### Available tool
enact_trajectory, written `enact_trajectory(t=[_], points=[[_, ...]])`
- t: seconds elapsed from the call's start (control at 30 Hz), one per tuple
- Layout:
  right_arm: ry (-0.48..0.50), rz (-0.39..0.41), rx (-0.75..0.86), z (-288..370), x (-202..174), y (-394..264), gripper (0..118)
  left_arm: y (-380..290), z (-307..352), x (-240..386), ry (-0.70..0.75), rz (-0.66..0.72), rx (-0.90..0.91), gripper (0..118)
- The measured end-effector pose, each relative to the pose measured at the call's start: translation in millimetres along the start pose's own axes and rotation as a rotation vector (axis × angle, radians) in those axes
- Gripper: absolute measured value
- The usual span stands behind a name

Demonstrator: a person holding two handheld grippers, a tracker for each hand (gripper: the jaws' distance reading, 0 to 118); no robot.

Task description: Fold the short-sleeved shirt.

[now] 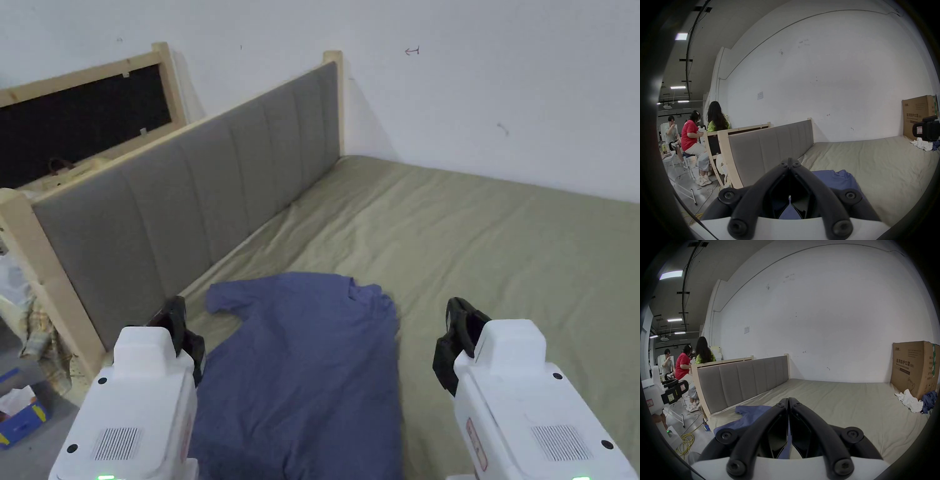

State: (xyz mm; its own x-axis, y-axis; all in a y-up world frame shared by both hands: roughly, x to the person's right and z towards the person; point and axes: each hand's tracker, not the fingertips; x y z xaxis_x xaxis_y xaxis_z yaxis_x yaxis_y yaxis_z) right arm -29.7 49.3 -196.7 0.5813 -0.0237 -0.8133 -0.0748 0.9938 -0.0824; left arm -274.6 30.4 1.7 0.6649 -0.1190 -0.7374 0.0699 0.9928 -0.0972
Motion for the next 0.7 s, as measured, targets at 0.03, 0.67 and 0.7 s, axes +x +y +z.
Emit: enact_trajectory(t=[0.03, 0.67, 0.7], points=[[0.002, 0.001, -0.001, 0.0, -0.2, -0.2, 0, -0.4, 0.8, 0.8, 0.004, 0.004, -0.003, 0], [-0.049, 0.025, -0.007, -1.6, 26.6, 0.6, 0, -9.8, -47.8, 30.4, -0.156, 0.051, -0.15, 0], [-0.054, 0.028, -0.01, -2.6, 29.2, 0.1, 0, -12.3, -58.0, 36.7, -0.176, 0.049, -0.19, 0]])
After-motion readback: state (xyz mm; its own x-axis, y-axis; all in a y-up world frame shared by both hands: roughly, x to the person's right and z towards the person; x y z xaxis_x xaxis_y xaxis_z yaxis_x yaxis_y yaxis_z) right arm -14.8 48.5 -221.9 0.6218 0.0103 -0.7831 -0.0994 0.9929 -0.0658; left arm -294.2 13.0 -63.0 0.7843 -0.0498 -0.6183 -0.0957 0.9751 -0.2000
